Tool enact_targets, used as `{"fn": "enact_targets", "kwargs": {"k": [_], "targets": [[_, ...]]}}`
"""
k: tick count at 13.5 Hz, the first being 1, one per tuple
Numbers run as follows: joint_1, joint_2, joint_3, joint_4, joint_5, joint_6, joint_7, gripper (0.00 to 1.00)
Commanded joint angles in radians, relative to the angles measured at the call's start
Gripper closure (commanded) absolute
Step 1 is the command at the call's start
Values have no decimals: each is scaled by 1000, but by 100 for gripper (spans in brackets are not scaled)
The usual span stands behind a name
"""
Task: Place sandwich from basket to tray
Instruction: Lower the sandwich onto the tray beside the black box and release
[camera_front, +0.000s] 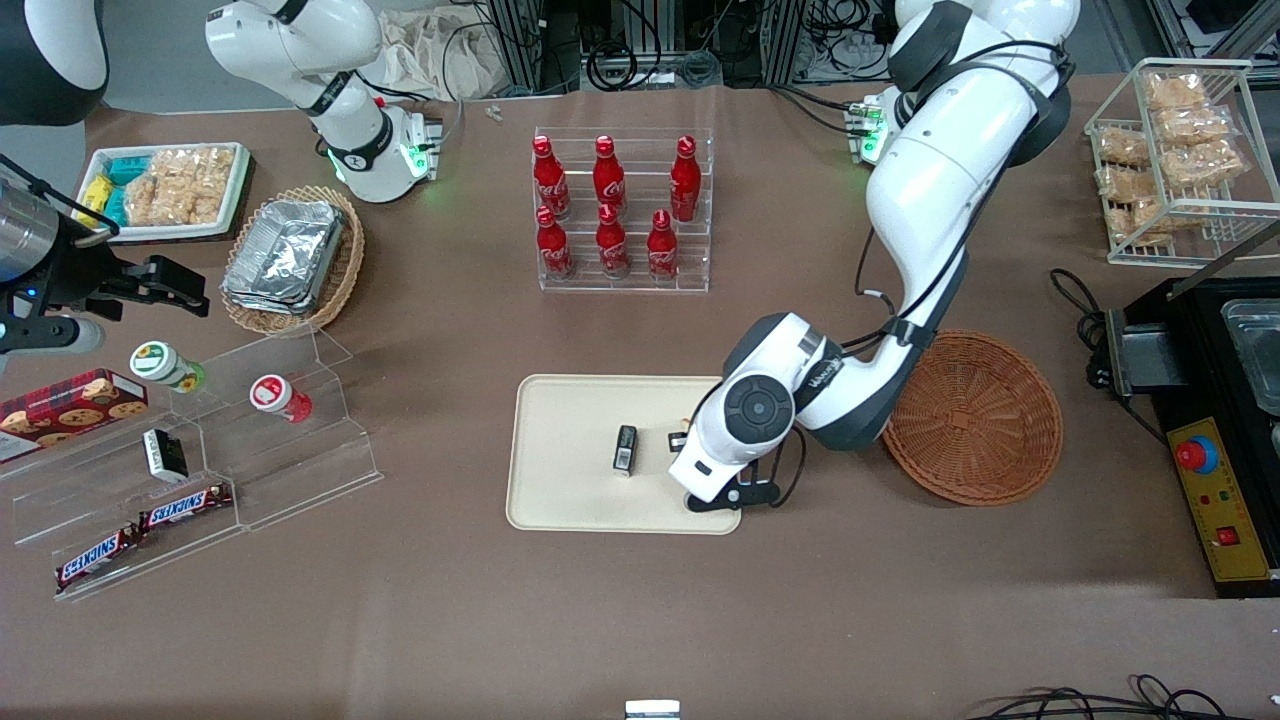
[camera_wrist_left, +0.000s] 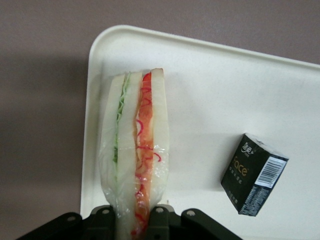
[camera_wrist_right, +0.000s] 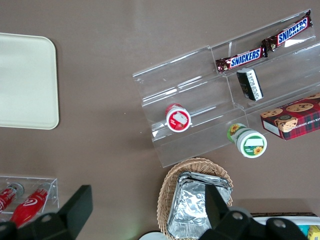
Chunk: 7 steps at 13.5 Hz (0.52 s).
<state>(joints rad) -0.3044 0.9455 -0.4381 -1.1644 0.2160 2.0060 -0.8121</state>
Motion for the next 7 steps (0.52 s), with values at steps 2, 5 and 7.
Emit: {"fn": "enact_targets", "kwargs": {"k": [2, 5, 7], "targets": [[-13, 35, 4, 52, 23, -1, -19, 2], [-9, 27, 4, 46, 19, -4, -27, 0], [8, 21, 4, 45, 10, -15, -27, 0]]}}
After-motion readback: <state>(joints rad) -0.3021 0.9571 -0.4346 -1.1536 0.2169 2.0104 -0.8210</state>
